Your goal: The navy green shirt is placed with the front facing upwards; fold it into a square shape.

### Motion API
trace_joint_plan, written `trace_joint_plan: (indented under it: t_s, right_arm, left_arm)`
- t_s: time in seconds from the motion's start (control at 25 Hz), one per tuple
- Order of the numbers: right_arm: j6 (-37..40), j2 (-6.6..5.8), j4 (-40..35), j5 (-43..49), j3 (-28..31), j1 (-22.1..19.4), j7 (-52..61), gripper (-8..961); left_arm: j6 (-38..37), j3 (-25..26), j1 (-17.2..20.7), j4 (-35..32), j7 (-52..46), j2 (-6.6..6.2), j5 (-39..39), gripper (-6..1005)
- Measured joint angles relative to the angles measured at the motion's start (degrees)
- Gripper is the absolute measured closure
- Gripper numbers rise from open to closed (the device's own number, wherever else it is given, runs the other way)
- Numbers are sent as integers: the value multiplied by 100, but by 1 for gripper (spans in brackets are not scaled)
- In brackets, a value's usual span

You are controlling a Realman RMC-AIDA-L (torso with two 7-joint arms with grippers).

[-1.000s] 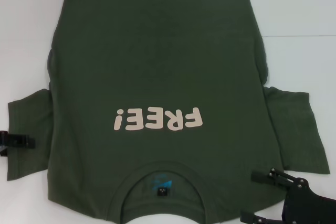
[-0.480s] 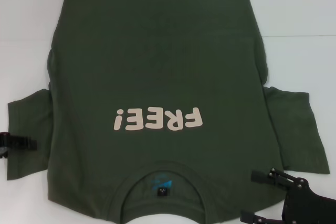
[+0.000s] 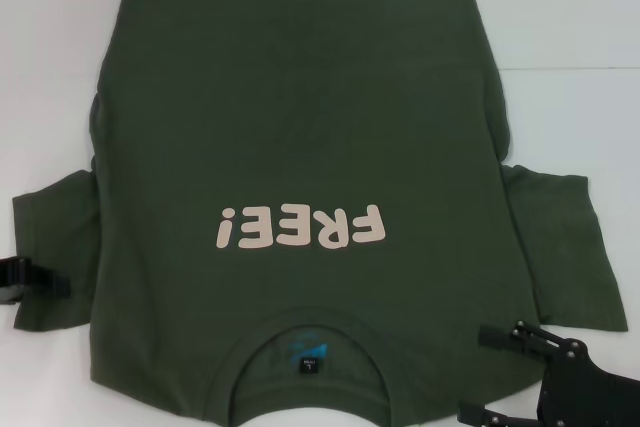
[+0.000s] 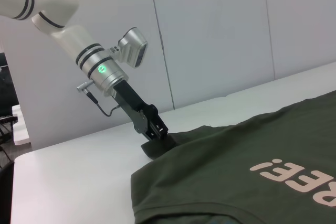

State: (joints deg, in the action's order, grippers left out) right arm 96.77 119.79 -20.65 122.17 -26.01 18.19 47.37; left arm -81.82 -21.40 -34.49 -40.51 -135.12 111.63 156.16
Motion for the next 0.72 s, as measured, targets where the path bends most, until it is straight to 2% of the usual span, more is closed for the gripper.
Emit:
trace_joint_plan:
  t_s: [0.2, 0.44, 0.56, 0.72]
  right_arm:
    - [-1, 0, -5, 0, 0, 0, 0, 10]
    - [-1, 0, -9, 0, 0, 0, 0, 10]
    - [4, 0, -9, 0, 0, 0, 0, 10]
    - [6, 0, -9, 0, 0, 0, 0, 10]
  left_arm:
    - [30, 40, -4, -4, 2, -5, -52, 628]
    - [51, 37, -5, -8, 6, 2, -56, 860]
    - [56, 25, -5, -10, 11, 8, -59, 920]
    - [70, 49, -5, -10, 13, 20, -61, 931]
